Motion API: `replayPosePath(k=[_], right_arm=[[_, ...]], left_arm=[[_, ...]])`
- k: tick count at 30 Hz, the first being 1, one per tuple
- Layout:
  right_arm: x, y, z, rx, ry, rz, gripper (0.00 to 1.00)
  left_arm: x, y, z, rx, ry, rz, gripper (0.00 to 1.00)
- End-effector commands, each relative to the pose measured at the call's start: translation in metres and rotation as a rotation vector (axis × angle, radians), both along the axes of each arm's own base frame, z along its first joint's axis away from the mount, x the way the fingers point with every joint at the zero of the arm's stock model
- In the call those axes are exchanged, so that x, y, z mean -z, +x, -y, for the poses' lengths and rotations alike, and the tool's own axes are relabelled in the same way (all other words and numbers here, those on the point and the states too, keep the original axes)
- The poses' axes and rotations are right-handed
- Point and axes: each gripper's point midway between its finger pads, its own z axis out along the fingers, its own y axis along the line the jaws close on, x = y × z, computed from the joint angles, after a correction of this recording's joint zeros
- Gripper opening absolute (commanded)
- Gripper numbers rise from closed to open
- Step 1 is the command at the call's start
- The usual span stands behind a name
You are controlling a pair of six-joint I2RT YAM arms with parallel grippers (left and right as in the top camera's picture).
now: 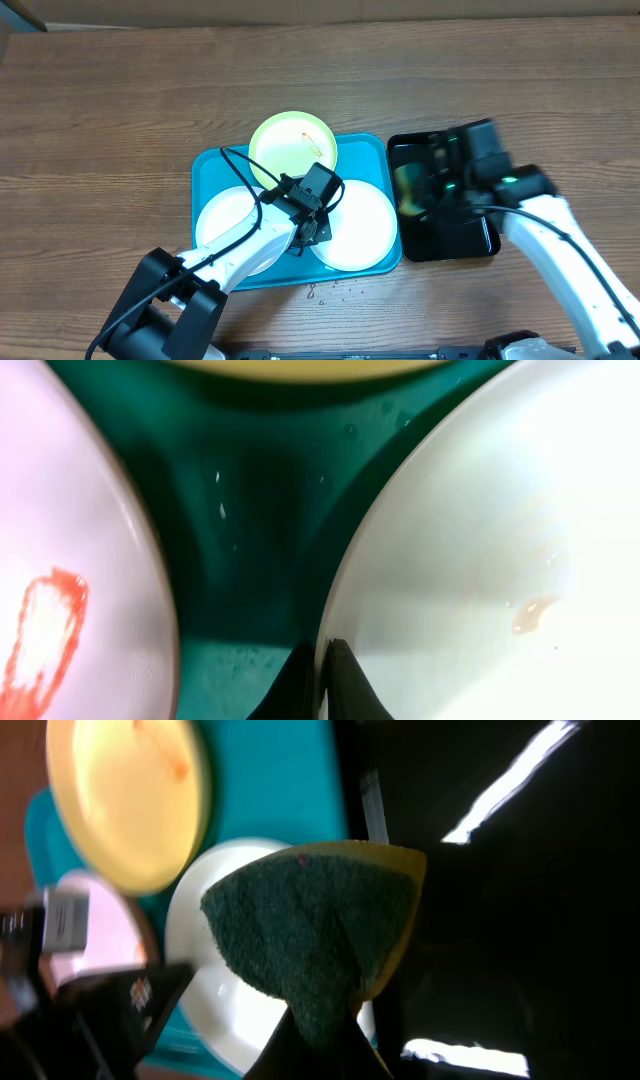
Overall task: Clean dirty plates on tray and stack at the side
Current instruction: 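Return the sponge to the black tray with the right gripper, then lift the white plate with the left gripper and tilt it upward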
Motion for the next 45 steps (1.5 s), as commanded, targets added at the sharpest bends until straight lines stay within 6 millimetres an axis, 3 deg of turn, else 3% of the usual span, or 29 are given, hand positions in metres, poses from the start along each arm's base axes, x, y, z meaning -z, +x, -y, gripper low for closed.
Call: replayPosePath(k=[1,4,6,13,18,23,25,27,28,36,45], right_arm=[[0.005,0.011,0.056,0.141,-0.17,0.013,0.04],[0.02,0.012,0.084,0.216,-0.246,-0.013,0.04],[0.033,0.016,0.09,0.235,-0.249,-0.03,0.04],[0.068,0.027,0.09,0.23,-0.263,-0.093,0.07],[0.081,0.027,0.091,0.228,-0.278,-0.124,0.12],[0.081,0.027,0.097,0.238,-0.308,-0.119,0.51],[0.081,0.027,0.097,0.238,-0.308,-0.121,0.73],[0.082,0.026,0.097,0.238,-0.309,-0.125,0.85],[0.082,0.025,0.097,0.237,-0.31,-0.129,1.0],[0.082,0.024,0.097,0.237,-0.311,-0.134,1.0],[0.082,0.024,0.097,0.237,-0.311,-0.134,1.0]], left_arm=[[-0.017,0.005,0.003,-0.001,-0.004,0.021,0.04],[-0.035,0.01,0.003,-0.003,-0.007,0.055,0.04],[-0.048,0.013,0.001,-0.007,-0.004,0.087,0.04],[-0.092,0.019,-0.022,0.008,0.095,0.181,0.04],[-0.116,0.021,-0.045,0.012,0.219,0.231,0.04],[-0.143,0.029,-0.066,0.005,0.355,0.295,0.04],[-0.153,0.032,-0.072,0.004,0.409,0.331,0.04],[-0.163,0.036,-0.073,0.014,0.461,0.378,0.04],[-0.168,0.036,-0.072,0.022,0.481,0.398,0.04],[-0.216,0.029,-0.047,0.147,0.695,0.632,0.04],[-0.265,0.002,-0.002,0.305,0.859,0.933,0.04]])
